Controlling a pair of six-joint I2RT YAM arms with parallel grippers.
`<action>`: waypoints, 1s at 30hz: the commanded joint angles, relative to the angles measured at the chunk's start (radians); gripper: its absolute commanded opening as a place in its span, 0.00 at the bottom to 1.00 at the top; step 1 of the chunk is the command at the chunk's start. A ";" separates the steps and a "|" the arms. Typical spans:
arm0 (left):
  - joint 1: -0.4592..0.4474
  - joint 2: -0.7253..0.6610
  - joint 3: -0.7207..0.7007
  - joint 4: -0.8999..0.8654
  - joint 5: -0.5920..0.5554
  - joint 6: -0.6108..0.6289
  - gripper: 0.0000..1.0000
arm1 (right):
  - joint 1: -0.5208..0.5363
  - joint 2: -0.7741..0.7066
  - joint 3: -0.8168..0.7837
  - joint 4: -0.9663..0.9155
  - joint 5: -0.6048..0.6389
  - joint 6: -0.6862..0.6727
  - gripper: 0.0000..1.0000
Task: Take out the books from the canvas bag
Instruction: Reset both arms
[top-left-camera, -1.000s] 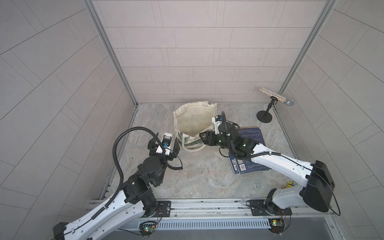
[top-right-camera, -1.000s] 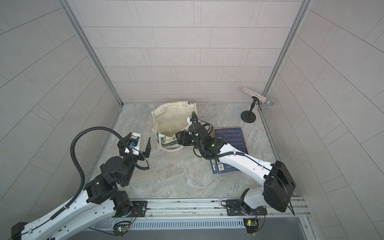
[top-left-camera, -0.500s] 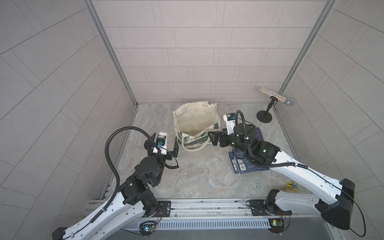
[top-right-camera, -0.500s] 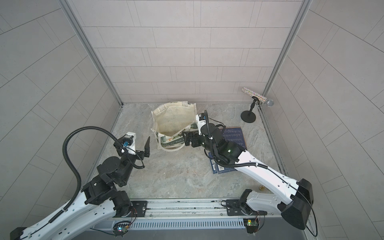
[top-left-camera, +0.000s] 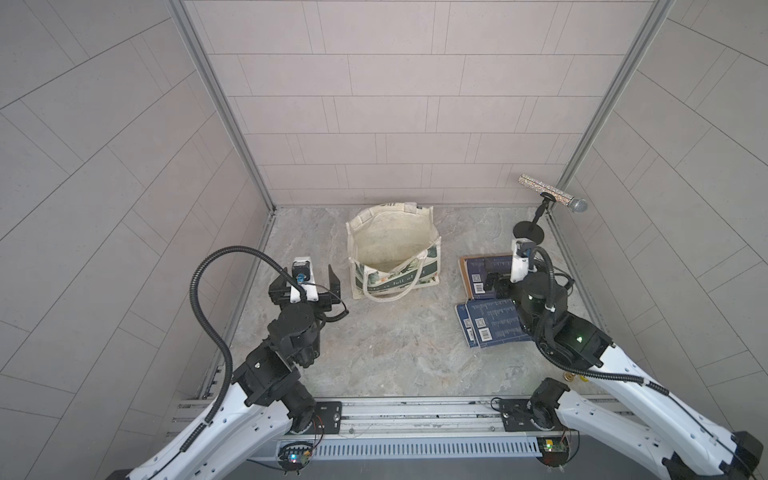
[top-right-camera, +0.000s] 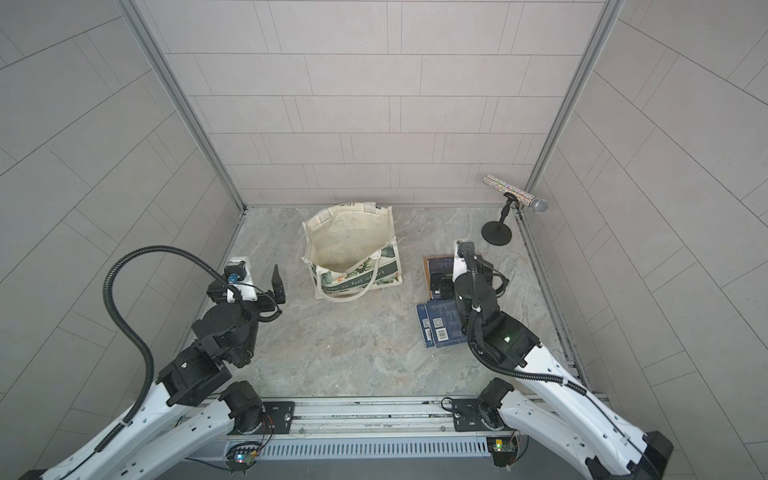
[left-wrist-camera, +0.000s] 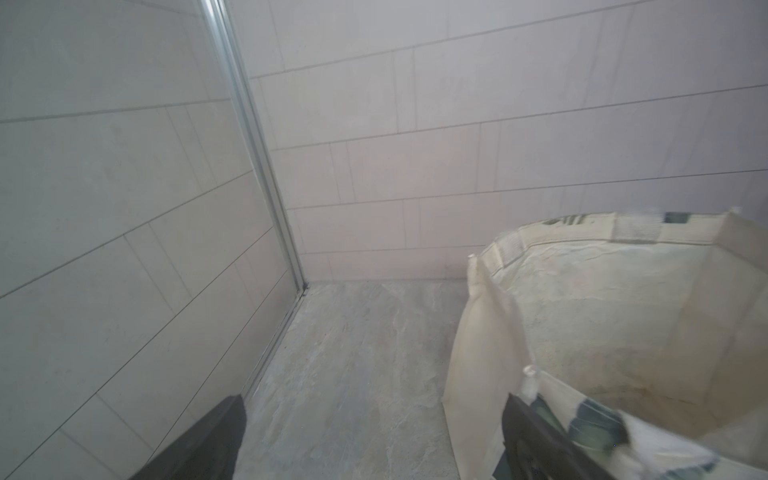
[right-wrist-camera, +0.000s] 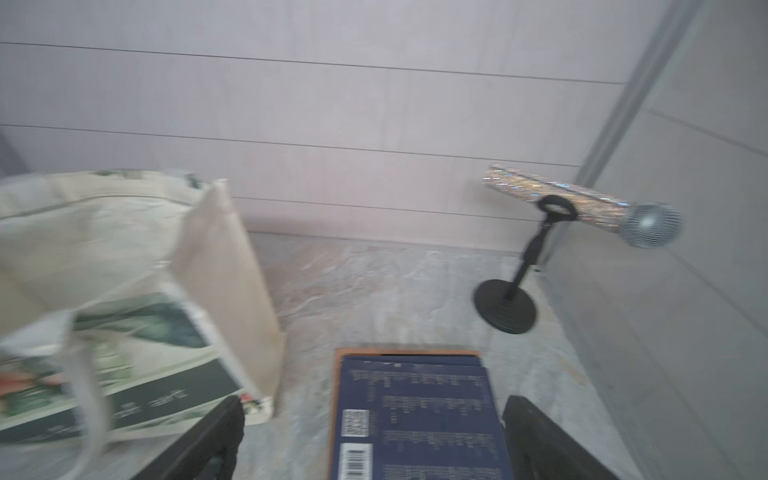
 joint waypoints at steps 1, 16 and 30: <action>0.191 0.069 0.002 -0.105 0.168 -0.153 1.00 | -0.082 -0.038 -0.122 0.166 0.120 -0.109 1.00; 0.465 0.368 -0.119 0.168 0.250 -0.154 1.00 | -0.329 0.332 -0.388 0.791 0.109 -0.230 1.00; 0.603 0.744 -0.220 0.723 0.399 -0.155 1.00 | -0.500 0.774 -0.239 0.849 -0.147 -0.112 0.99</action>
